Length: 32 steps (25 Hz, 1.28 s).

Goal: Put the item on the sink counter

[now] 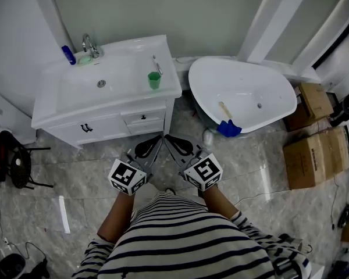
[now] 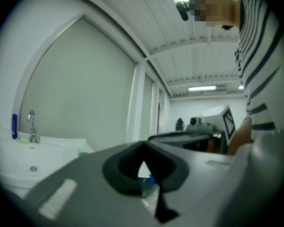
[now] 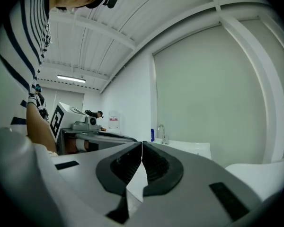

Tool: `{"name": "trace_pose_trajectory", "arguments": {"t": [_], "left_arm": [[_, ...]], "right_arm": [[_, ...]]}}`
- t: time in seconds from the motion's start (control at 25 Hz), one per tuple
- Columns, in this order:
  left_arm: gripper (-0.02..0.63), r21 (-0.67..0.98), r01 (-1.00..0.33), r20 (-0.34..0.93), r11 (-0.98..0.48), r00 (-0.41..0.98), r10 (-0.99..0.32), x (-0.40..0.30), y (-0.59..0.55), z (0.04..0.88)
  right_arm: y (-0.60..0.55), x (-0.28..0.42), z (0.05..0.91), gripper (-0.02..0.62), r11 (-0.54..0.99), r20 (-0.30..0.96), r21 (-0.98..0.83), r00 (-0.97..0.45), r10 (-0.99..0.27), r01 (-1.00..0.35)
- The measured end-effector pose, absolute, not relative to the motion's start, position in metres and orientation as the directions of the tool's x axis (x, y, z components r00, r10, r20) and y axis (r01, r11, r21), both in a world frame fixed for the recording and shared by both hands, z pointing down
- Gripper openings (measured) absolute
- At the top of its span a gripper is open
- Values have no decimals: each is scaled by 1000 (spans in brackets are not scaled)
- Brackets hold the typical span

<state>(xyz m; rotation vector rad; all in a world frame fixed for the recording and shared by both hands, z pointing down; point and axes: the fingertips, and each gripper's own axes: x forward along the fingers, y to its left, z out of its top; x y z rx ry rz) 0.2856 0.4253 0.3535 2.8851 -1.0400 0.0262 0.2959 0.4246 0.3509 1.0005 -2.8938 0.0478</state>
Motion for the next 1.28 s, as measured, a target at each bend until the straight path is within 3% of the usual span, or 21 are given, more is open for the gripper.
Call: {"name": "trace_pose_trajectory", "arguments": {"t": [0.64, 1.28], "left_arm": [[3, 104, -636, 53, -765, 771, -634, 211, 321, 369], [3, 75, -582, 30, -809, 813, -582, 146, 223, 364]], "right_arm": [[328, 239, 372, 9, 774, 173, -3, -763, -623, -633], [237, 163, 373, 9, 799, 264, 147, -756, -600, -583]]}}
